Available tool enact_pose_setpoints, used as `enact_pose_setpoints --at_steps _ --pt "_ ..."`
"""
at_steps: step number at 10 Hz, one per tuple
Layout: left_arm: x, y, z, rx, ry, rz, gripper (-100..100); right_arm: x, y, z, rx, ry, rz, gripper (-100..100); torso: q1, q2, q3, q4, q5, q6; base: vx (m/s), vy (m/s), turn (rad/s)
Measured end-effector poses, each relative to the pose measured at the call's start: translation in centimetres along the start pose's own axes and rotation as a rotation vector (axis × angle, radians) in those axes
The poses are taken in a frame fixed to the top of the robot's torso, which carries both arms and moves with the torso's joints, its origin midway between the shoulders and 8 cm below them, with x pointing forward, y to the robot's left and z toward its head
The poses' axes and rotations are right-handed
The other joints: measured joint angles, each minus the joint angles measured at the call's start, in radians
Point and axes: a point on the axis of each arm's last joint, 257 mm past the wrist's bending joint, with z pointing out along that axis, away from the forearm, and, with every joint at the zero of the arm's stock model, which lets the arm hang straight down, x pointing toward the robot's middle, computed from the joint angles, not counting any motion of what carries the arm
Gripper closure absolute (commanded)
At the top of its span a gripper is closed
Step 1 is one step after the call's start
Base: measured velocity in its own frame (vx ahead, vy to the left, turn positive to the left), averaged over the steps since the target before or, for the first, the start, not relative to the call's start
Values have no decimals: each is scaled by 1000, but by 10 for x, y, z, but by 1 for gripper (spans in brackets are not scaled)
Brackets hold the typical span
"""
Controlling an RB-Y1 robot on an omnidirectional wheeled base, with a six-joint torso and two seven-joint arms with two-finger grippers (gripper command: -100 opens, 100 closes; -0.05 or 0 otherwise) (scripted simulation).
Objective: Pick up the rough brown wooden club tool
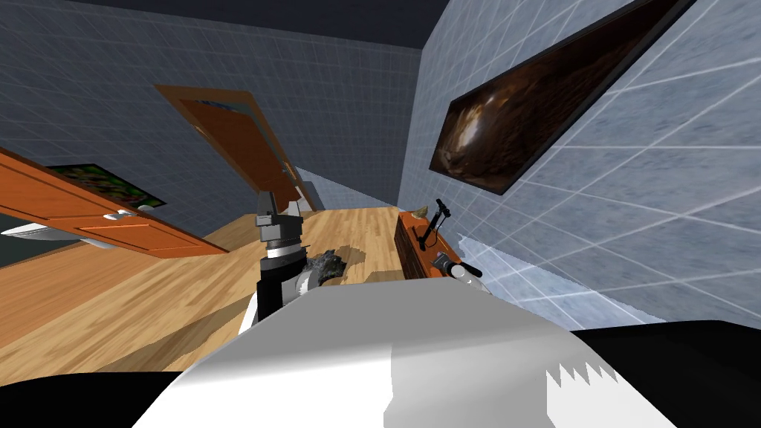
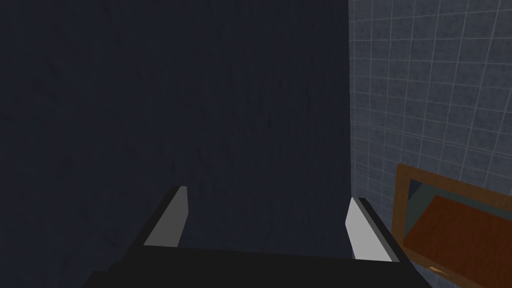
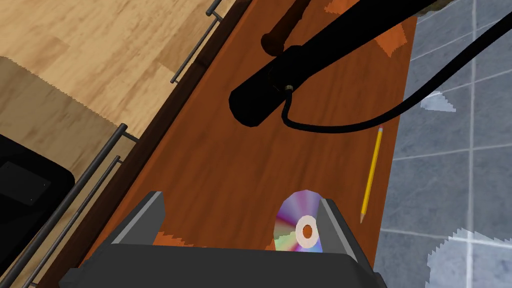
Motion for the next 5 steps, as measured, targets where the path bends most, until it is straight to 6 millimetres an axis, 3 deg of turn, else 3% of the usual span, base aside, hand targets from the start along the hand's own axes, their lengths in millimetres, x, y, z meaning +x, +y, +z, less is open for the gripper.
enact_pose_setpoints --at_steps 5 --pt "0 0 0 0 0 0 0 -39 -15 1 100 -73 121 -100 -1 -1 0 0 0 0 24 -20 25"
